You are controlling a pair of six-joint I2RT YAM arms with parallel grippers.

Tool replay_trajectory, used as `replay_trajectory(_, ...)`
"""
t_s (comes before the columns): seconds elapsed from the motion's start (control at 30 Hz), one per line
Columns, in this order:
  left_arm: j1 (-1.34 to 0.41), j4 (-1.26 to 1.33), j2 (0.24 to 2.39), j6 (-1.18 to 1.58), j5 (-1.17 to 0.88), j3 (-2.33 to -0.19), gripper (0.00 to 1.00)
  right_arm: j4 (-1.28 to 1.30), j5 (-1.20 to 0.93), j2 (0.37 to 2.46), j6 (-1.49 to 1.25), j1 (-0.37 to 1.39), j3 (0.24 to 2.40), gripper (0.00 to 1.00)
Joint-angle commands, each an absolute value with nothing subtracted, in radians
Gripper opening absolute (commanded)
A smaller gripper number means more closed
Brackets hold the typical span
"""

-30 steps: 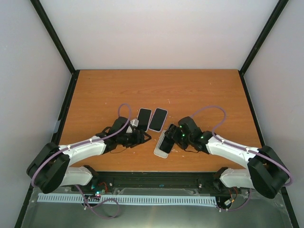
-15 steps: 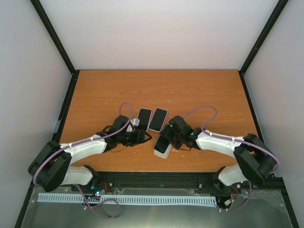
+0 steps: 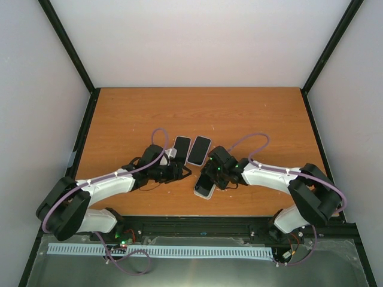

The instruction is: Put the phone into the phone case

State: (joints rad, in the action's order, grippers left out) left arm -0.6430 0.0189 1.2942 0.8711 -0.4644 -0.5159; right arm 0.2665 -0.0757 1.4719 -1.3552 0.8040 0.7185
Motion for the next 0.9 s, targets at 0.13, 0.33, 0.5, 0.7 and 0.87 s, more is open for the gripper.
replay_trajectory(0.13, -0.638, 0.046, 1.323, 0.848, -0.487, -0.545, 0.65, 0.317, -0.045, 1.501, -1.394, 0.822, 0.757, 0.69)
replay_trajectory(0.33, -0.638, 0.044, 1.349, 0.835, -0.497, -0.562, 0.65, 0.329, -0.032, 1.490, -1.384, 0.822, 0.758, 0.73)
replay_trajectory(0.5, -0.637, 0.043, 1.357, 0.830, -0.497, -0.569, 0.65, 0.328, -0.030, 1.463, -1.379, 0.821, 0.748, 0.82)
replay_trajectory(0.7, -0.638, 0.043, 1.366, 0.826, -0.495, -0.575, 0.65, 0.322, -0.011, 1.414, -1.357, 0.822, 0.726, 0.87)
replay_trajectory(0.87, -0.637, 0.054, 1.381, 0.808, -0.500, -0.592, 0.64, 0.303, 0.029, 1.340, -1.306, 0.820, 0.673, 0.87)
